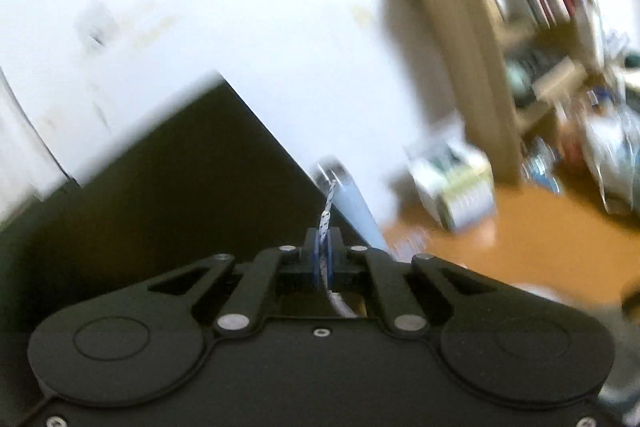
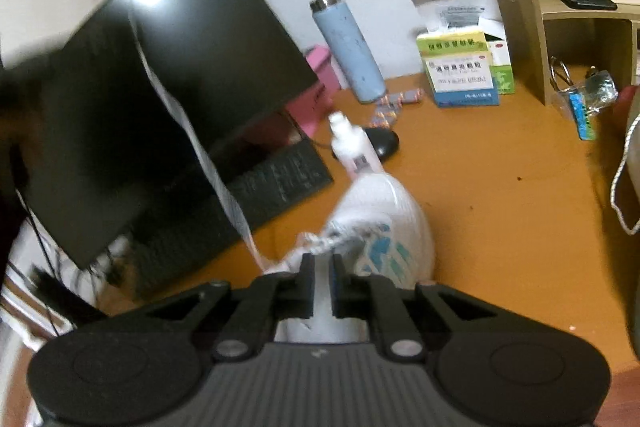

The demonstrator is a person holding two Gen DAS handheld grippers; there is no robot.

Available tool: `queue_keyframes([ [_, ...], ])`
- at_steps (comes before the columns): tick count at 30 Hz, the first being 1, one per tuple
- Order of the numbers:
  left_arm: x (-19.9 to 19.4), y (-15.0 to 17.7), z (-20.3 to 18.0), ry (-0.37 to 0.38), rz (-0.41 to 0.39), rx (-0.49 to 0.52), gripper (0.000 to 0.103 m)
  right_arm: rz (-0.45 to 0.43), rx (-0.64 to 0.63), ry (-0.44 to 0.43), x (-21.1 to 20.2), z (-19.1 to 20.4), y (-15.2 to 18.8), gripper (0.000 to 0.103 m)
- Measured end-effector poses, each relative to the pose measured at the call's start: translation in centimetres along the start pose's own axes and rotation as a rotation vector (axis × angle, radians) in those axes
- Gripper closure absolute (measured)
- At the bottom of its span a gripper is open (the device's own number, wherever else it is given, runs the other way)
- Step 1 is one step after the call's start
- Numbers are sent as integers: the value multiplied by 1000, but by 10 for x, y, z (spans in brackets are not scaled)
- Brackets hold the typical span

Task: Lace up shoes with both hands
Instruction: 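Hold the sneaker side with the right tool while the left tool grips the lace at the eyelets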

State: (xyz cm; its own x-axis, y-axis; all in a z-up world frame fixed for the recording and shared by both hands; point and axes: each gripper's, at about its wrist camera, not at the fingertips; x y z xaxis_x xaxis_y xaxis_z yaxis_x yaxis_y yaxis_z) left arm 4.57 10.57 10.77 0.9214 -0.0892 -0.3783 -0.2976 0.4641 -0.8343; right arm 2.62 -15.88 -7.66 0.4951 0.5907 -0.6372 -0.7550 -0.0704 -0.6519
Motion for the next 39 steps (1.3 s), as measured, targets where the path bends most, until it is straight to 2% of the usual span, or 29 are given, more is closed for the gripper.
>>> queue_keyframes([
  [3, -2, 2, -27, 135, -4, -35, 102, 7, -35, 23, 0, 1, 6, 87],
  [8, 12, 42, -111, 326, 108, 48, 102, 10, -89, 66, 0, 4, 11, 87],
  [9, 18, 56, -131, 388, 142, 54, 102, 11, -98, 73, 1, 4, 12, 87],
  [14, 40, 98, -183, 480, 277, 76, 102, 13, -155, 106, 4, 7, 17, 87],
  [20, 63, 109, -191, 474, 382, 15, 102, 29, -133, 117, 7, -1, 24, 87],
  [29, 88, 115, -207, 437, 503, 14, 102, 18, -66, 62, 4, -17, 26, 86],
  [33, 92, 117, -208, 420, 536, 12, 102, 15, -44, 51, 3, -26, 27, 79],
  [39, 98, 117, -208, 403, 561, 3, 102, 20, -44, 29, 4, -29, 26, 79],
])
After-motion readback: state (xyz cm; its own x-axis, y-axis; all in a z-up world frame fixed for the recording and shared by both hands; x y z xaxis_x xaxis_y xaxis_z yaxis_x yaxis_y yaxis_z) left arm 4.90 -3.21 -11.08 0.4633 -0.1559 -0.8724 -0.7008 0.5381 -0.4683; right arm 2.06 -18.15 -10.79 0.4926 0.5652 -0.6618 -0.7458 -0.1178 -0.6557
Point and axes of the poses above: each gripper's, at about its wrist camera, not at the fingertips, and x roughly the way its jaws point, z to its left, y to its underside, and after that the axes turned 4 degrees about y, right-handed
